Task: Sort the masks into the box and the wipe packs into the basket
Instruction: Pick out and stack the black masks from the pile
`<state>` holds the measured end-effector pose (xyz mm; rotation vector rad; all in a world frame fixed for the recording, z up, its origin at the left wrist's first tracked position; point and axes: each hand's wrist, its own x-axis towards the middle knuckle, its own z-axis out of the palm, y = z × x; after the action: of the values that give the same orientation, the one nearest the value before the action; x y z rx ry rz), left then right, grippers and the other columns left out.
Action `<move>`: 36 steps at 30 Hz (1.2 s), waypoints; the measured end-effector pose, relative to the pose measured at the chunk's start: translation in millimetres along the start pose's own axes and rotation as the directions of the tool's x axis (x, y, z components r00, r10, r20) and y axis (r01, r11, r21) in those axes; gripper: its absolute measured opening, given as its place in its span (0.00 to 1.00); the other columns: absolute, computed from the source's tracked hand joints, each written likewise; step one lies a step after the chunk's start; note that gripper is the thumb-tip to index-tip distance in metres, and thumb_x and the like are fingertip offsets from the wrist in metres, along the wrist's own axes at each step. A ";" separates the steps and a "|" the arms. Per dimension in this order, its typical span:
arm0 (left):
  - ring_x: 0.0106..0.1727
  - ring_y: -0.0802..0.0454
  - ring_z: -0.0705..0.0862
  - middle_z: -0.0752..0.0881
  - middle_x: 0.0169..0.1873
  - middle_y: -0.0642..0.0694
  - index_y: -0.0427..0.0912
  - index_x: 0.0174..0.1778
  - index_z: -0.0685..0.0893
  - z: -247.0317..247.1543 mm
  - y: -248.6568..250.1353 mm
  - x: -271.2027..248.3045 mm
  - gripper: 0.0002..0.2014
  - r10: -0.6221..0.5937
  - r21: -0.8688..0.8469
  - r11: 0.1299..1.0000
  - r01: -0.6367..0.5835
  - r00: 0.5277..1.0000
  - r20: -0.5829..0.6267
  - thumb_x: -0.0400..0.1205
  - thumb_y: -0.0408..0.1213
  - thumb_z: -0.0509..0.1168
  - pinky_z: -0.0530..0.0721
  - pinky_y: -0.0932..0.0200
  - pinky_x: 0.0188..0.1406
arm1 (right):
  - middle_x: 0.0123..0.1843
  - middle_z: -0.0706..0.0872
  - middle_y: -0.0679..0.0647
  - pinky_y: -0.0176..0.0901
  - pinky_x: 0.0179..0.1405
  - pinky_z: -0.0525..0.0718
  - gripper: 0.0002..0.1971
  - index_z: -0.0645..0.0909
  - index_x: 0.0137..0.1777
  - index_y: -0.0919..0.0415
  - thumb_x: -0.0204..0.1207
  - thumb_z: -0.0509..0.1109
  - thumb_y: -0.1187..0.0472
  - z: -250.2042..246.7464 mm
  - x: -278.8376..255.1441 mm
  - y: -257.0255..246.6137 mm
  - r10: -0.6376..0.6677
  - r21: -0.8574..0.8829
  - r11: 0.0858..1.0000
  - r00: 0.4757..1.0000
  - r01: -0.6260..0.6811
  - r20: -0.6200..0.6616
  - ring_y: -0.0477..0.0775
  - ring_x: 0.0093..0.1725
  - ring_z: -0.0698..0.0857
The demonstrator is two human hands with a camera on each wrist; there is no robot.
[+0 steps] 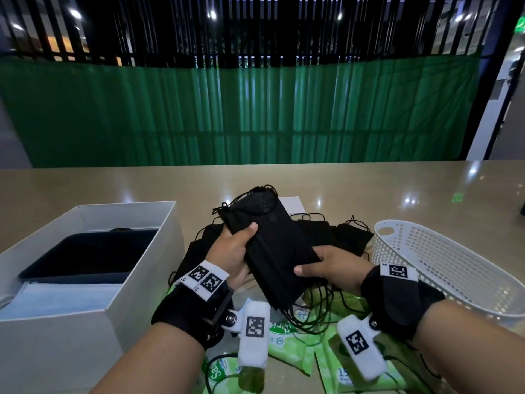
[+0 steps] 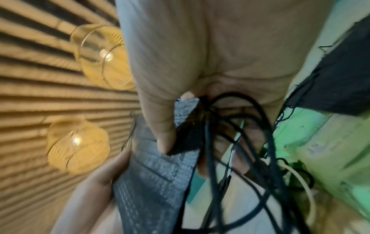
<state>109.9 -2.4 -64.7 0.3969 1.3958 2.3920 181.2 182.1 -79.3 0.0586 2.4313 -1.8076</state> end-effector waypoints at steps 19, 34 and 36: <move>0.38 0.49 0.83 0.84 0.37 0.41 0.42 0.41 0.79 -25.3 -13.7 -7.2 0.07 -0.223 0.375 0.889 0.262 0.964 -0.144 0.83 0.29 0.61 0.84 0.57 0.29 | 0.55 0.89 0.66 0.53 0.54 0.87 0.15 0.82 0.62 0.68 0.76 0.68 0.70 -8.5 -2.1 41.7 0.234 0.579 0.811 0.953 -0.081 -0.195 0.62 0.52 0.89; 0.11 0.58 0.60 0.63 0.13 0.51 0.43 0.28 0.67 -39.7 15.9 -7.8 0.15 -0.272 0.331 0.897 0.294 0.956 -0.112 0.82 0.30 0.57 0.67 0.68 0.14 | 0.57 0.88 0.67 0.57 0.63 0.82 0.26 0.81 0.64 0.68 0.64 0.75 0.68 -8.0 -1.2 54.9 0.195 0.577 0.816 0.957 -0.036 -0.216 0.66 0.59 0.86; 0.12 0.58 0.61 0.64 0.14 0.51 0.43 0.30 0.70 -40.8 11.3 -8.9 0.14 -0.363 0.575 0.733 0.363 0.924 -0.122 0.82 0.32 0.61 0.62 0.67 0.15 | 0.56 0.88 0.67 0.55 0.60 0.85 0.21 0.80 0.63 0.69 0.68 0.73 0.69 -8.4 -1.8 56.0 0.192 0.584 0.812 0.953 -0.020 -0.234 0.66 0.58 0.86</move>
<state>99.8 -43.1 -74.8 0.2326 1.9985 1.6054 187.9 206.4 -130.0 0.5300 1.8663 -2.5569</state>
